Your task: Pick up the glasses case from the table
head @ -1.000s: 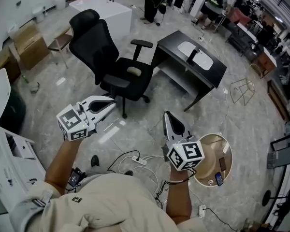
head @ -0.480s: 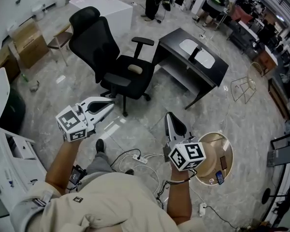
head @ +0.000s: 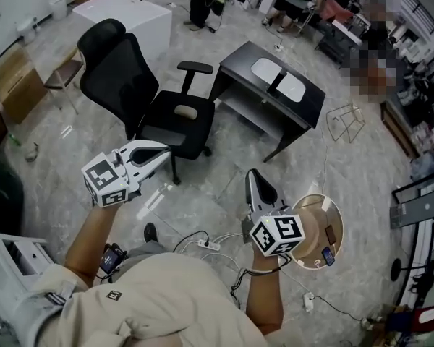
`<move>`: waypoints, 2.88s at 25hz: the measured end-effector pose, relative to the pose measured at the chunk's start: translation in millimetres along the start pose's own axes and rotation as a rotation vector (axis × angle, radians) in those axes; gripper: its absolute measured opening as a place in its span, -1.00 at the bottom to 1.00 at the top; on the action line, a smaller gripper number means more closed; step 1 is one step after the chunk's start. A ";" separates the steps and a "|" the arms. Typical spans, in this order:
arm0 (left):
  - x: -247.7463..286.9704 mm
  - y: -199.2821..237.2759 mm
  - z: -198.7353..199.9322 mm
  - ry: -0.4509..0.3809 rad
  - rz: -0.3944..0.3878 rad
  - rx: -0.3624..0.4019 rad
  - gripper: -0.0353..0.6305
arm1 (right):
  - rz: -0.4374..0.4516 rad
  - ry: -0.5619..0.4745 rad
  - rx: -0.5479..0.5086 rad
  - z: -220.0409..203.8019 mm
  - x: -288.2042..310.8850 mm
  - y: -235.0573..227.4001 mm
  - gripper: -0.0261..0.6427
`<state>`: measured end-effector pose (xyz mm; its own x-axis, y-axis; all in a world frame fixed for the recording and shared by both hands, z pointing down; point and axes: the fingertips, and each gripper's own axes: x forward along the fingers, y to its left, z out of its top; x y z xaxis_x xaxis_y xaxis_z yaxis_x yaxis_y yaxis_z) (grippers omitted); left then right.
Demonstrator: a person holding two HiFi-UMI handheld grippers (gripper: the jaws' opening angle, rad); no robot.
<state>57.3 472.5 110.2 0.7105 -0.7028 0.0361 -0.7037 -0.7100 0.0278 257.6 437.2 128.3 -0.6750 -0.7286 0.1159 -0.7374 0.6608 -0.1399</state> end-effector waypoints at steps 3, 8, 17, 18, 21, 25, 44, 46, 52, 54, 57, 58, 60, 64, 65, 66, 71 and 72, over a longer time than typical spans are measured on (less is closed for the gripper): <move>-1.9 34.3 -9.7 0.005 -0.034 -0.006 -0.85 | -0.037 0.007 0.002 -1.6 24.2 5.1 -0.84; -1.1 78.8 -20.1 0.012 -0.086 -0.041 -0.85 | -0.094 0.020 0.003 -1.9 60.4 7.9 -0.84; -23.2 149.0 -26.1 0.004 -0.125 -0.066 -0.85 | -0.142 0.036 0.004 -6.6 128.6 28.0 -0.84; -28.4 154.7 -26.3 0.002 -0.127 -0.066 -0.85 | -0.143 0.039 0.000 -5.2 135.4 31.4 -0.84; -43.1 172.8 -23.7 -0.017 -0.111 -0.068 -0.85 | -0.126 0.057 -0.025 1.7 159.1 41.9 -0.84; -56.9 201.0 -34.5 -0.043 -0.046 -0.109 -0.85 | -0.071 0.089 -0.060 -0.1 195.7 54.5 -0.84; -19.2 297.9 -44.1 0.012 0.268 -0.152 -0.85 | 0.271 0.137 -0.019 3.4 383.5 -3.8 -0.84; -1.5 304.4 -41.3 0.015 0.293 -0.144 -0.85 | 0.301 0.145 -0.016 3.0 399.3 -21.8 -0.84; 41.8 324.2 -43.4 0.071 0.356 -0.143 -0.85 | 0.359 0.149 0.025 5.0 436.7 -70.9 -0.84; 56.6 325.7 -44.6 0.097 0.367 -0.137 -0.85 | 0.372 0.151 0.045 1.3 442.1 -87.8 -0.84; 79.1 320.5 -49.0 0.132 0.375 -0.136 -0.85 | 0.375 0.159 0.077 -7.2 443.8 -117.2 -0.84; 85.9 317.9 -49.2 0.143 0.374 -0.131 -0.85 | 0.375 0.157 0.087 -8.7 442.9 -126.1 -0.84; 97.5 316.4 -47.1 0.161 0.373 -0.109 -0.85 | 0.377 0.146 0.097 -9.9 443.4 -141.3 -0.84; 125.7 329.5 -47.1 0.165 0.360 -0.084 -0.85 | 0.356 0.131 0.100 -7.9 449.5 -174.3 -0.84; 134.7 333.3 -47.7 0.164 0.345 -0.081 -0.85 | 0.343 0.129 0.100 -7.0 449.5 -182.9 -0.84; 143.8 336.8 -48.0 0.163 0.328 -0.076 -0.85 | 0.332 0.131 0.097 -6.4 449.5 -190.8 -0.84; 178.3 360.5 -52.7 0.181 0.221 -0.050 -0.85 | 0.245 0.139 0.108 -13.5 443.8 -217.1 -0.84; 182.1 367.4 -54.9 0.201 0.195 -0.047 -0.85 | 0.220 0.146 0.127 -19.9 442.0 -219.7 -0.84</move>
<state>-72.2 86.1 181.8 0.5495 -0.7995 0.2426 -0.8298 -0.5560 0.0474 120.7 -26.5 229.8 -0.8215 -0.5310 0.2080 -0.5703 0.7654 -0.2982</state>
